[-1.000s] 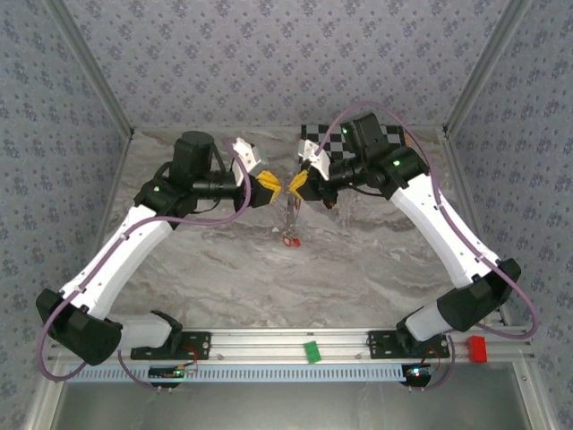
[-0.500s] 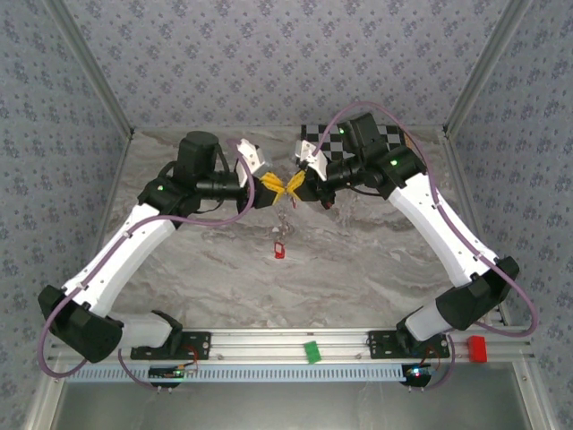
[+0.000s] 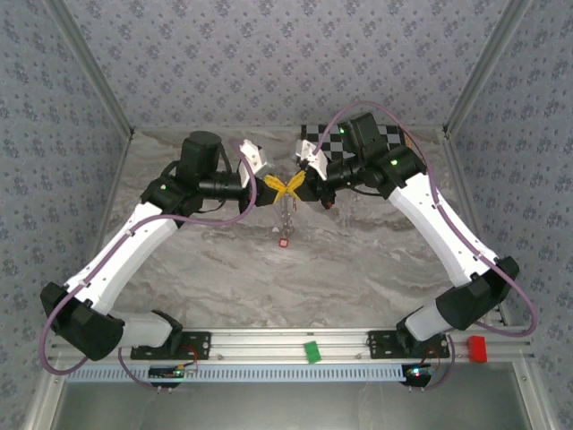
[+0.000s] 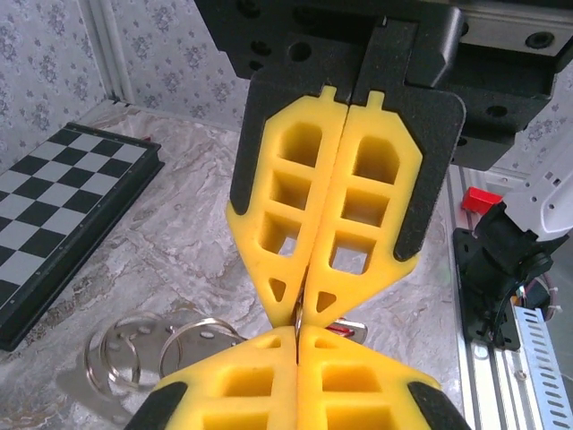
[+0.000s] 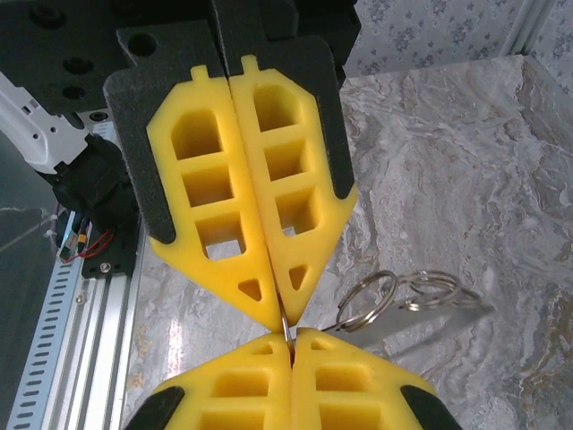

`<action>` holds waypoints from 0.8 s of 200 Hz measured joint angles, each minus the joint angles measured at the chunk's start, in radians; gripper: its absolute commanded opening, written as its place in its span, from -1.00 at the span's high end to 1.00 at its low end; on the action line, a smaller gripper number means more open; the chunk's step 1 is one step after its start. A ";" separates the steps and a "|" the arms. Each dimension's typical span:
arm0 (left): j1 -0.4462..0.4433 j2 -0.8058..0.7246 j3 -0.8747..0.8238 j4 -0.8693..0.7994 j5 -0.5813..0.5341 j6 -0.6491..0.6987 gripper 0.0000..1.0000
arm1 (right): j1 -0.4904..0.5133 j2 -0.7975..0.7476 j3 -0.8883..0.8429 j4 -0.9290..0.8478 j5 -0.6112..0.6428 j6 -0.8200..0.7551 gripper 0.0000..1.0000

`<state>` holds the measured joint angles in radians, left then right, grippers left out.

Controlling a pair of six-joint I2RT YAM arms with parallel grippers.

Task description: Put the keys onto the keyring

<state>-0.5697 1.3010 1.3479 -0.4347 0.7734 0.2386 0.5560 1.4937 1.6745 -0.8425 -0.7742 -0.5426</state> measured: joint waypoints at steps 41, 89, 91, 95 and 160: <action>-0.003 0.000 -0.017 0.072 0.000 -0.041 1.00 | -0.034 -0.024 -0.044 0.079 -0.019 0.064 0.50; -0.006 0.000 -0.103 0.285 -0.016 -0.163 1.00 | -0.150 -0.124 -0.181 0.342 -0.082 0.289 0.38; -0.006 0.000 -0.108 0.296 -0.018 -0.170 1.00 | -0.154 -0.127 -0.185 0.351 -0.082 0.302 0.37; -0.006 0.000 -0.115 0.314 -0.022 -0.180 1.00 | -0.164 -0.135 -0.195 0.380 -0.083 0.322 0.37; 0.000 0.000 -0.158 0.645 -0.098 -0.359 1.00 | -0.225 -0.160 -0.278 0.758 -0.116 0.761 0.27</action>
<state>-0.5694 1.3006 1.1900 0.2104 0.6750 -0.1204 0.3309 1.3338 1.3968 -0.0849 -0.8906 0.2188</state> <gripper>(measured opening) 0.052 0.364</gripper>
